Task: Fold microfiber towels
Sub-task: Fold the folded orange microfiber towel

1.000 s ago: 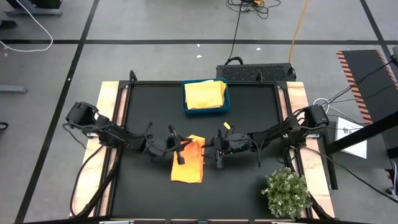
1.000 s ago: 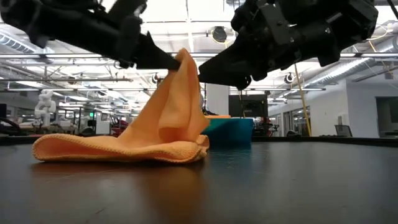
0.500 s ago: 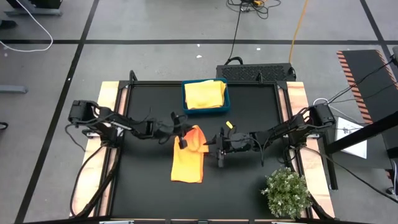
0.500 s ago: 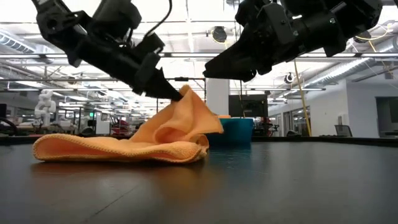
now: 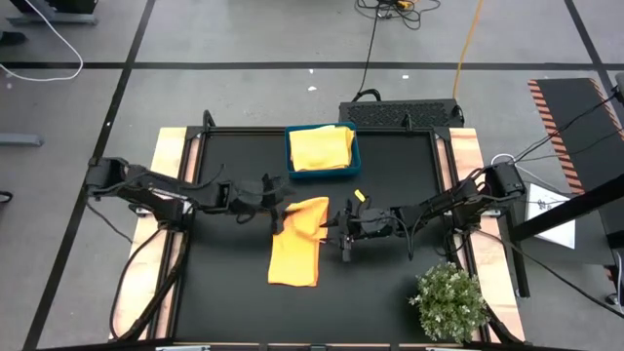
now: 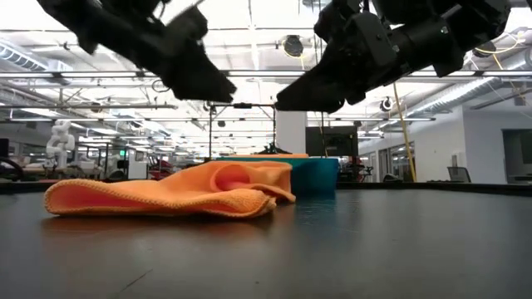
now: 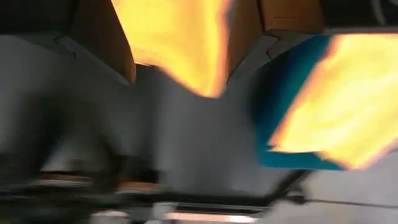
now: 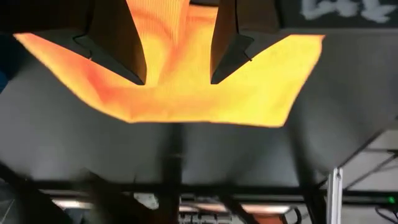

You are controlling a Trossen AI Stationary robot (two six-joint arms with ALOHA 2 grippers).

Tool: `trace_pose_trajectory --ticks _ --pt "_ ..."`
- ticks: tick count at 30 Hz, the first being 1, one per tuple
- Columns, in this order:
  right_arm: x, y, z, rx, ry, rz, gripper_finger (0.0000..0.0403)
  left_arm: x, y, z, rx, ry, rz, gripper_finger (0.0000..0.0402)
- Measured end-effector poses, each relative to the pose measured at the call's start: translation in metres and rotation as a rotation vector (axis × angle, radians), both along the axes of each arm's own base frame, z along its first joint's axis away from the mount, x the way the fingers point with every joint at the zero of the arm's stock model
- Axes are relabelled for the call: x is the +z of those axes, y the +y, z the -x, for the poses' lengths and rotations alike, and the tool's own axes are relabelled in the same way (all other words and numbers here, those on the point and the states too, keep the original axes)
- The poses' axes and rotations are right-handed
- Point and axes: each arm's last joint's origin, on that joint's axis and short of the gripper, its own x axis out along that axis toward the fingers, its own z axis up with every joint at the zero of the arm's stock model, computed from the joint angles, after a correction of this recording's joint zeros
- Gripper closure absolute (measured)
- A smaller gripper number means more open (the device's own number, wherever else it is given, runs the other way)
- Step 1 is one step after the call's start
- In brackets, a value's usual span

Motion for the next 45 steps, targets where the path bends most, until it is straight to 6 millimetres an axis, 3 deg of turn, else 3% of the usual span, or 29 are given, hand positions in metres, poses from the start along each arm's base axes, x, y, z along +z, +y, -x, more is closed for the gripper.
trace_pose_trajectory --ticks 4,10,15,22,31,45 --pt "-0.006 0.000 0.003 0.001 0.067 0.012 0.0234 -0.002 -0.045 0.007 -0.181 0.034 0.054 0.0160" --pt "-0.024 0.002 0.003 0.053 0.177 -0.043 0.0234 -0.034 -0.115 0.014 -0.308 0.107 0.038 0.0206" --pt "-0.034 0.002 -0.002 0.049 0.219 -0.036 0.0234 -0.062 -0.144 0.019 -0.334 0.159 0.053 0.0235" --pt "-0.046 -0.004 -0.023 0.029 0.284 -0.003 0.0234 -0.081 -0.164 0.032 -0.355 0.242 0.029 0.0255" --pt "-0.048 -0.017 -0.033 -0.004 0.288 0.007 0.0234 -0.083 -0.186 0.050 -0.344 0.274 -0.111 0.0257" --pt "-0.056 -0.030 -0.027 -0.060 0.396 -0.006 0.0234 -0.099 -0.170 0.050 -0.077 0.445 -0.134 0.0257"
